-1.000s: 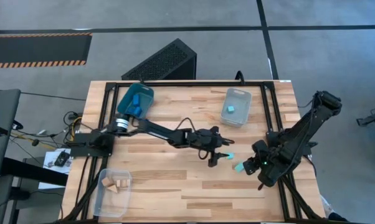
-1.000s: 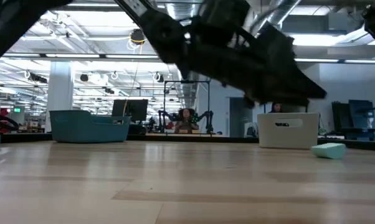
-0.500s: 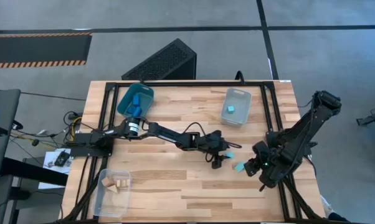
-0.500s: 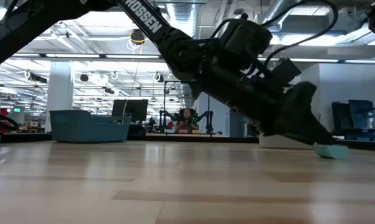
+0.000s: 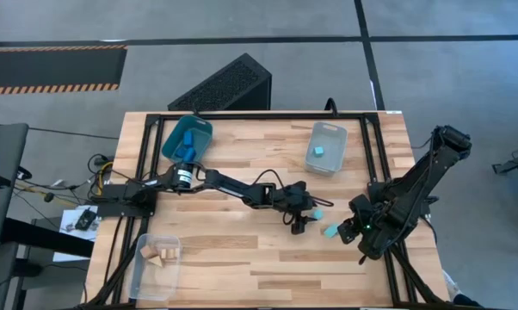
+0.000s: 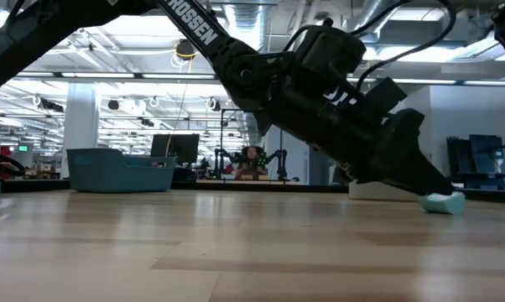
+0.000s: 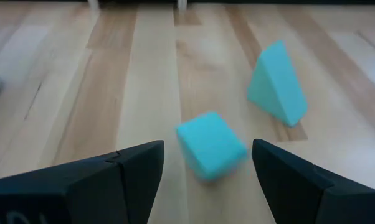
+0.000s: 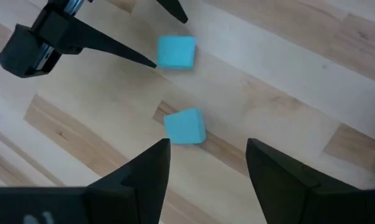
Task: Sort & place blocks by color
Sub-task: Put the top light blue block into the gray bin
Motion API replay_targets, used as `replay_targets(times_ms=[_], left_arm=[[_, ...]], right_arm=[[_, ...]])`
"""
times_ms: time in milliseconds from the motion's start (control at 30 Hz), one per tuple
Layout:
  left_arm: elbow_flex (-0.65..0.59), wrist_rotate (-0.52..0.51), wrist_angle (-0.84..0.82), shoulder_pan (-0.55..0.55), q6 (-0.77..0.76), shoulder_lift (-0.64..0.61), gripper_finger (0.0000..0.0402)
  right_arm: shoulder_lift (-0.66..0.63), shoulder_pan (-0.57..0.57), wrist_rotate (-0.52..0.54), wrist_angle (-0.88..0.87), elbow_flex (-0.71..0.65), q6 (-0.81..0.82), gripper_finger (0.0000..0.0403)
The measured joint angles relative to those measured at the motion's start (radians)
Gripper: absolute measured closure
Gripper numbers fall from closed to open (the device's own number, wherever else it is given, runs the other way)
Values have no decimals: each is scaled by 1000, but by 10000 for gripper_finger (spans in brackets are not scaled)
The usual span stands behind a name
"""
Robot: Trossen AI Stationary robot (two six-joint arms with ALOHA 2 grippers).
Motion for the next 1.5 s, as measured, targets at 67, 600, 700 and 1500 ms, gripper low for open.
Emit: replay_targets(times_ms=[67, 600, 700, 1500], left_arm=[[0, 12, 10, 0, -2, 0, 168], [10, 71, 22, -5, -110, 0, 121], [10, 62, 22, -13, -74, 0, 97], [14, 21, 51, -29, -33, 39, 170]], right_arm=[[0, 0, 0, 0, 0, -2, 171], [0, -2, 9, -35, 0, -2, 171], [0, -4, 10, -48, 0, -2, 171], [-2, -43, 30, -48, 0, -2, 171]])
